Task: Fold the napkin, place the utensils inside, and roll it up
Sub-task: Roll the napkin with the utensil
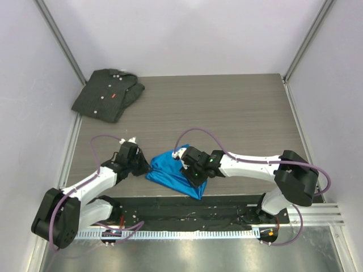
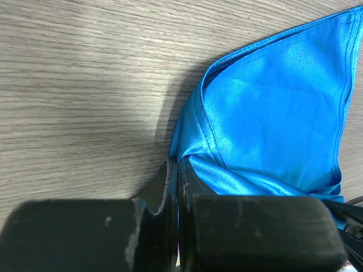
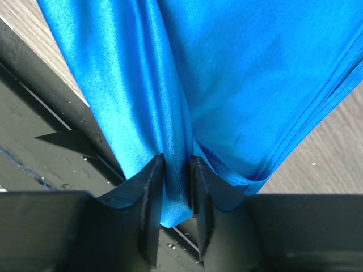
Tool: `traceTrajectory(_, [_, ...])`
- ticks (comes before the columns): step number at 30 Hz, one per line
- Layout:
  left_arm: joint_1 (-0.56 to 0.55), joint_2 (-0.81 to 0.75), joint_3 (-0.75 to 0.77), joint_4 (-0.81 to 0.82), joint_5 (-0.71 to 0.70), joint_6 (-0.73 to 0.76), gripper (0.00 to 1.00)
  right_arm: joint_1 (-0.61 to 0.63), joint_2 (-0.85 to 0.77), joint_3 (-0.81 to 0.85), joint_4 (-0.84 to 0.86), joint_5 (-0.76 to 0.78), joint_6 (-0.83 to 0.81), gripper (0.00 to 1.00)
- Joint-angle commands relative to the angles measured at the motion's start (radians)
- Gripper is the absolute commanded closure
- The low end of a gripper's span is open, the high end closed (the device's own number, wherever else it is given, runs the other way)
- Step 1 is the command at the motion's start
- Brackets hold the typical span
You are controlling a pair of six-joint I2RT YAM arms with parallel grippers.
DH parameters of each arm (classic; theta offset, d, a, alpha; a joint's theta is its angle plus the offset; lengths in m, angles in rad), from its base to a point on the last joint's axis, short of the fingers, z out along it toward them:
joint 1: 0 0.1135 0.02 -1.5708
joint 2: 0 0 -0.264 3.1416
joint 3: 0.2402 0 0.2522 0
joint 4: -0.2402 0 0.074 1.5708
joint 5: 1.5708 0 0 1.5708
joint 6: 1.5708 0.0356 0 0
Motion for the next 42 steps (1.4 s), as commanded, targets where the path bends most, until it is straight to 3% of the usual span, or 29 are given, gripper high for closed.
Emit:
traceTrajectory(1, [-0.001, 0.013, 0.022, -0.026, -0.054, 0.009, 1.00, 0.007, -0.040, 0.014, -0.043, -0.039, 0.051, 0.71])
traceTrajectory(8, [0.000, 0.019, 0.031, -0.034, -0.054, 0.011, 1.00, 0.006, -0.011, -0.014, -0.064, -0.126, 0.111, 0.77])
traceTrajectory(14, [0.000, 0.019, 0.033, -0.037, -0.057, 0.011, 1.00, 0.004, 0.004, -0.018, -0.058, -0.237, 0.129, 0.77])
traceTrajectory(29, [0.000, 0.079, 0.054, 0.027, -0.042, 0.002, 1.00, -0.089, 0.070, -0.051, 0.017, -0.329, 0.120, 0.75])
traceTrajectory(32, [-0.001, 0.099, 0.067, 0.029, -0.040, 0.005, 1.00, -0.097, 0.055, -0.052, 0.010, -0.347, 0.126, 0.70])
traceTrajectory(39, [0.000, 0.128, 0.079, 0.035, -0.037, 0.013, 1.00, -0.097, -0.063, 0.029, -0.096, -0.297, 0.113, 0.35])
traceTrajectory(40, [0.002, 0.130, 0.079, 0.035, -0.036, 0.014, 1.00, -0.094, -0.075, 0.056, -0.105, -0.266, 0.099, 0.23])
traceTrajectory(42, [0.000, 0.136, 0.085, 0.035, -0.033, 0.014, 1.00, -0.063, -0.094, 0.086, -0.139, -0.223, 0.083, 0.18])
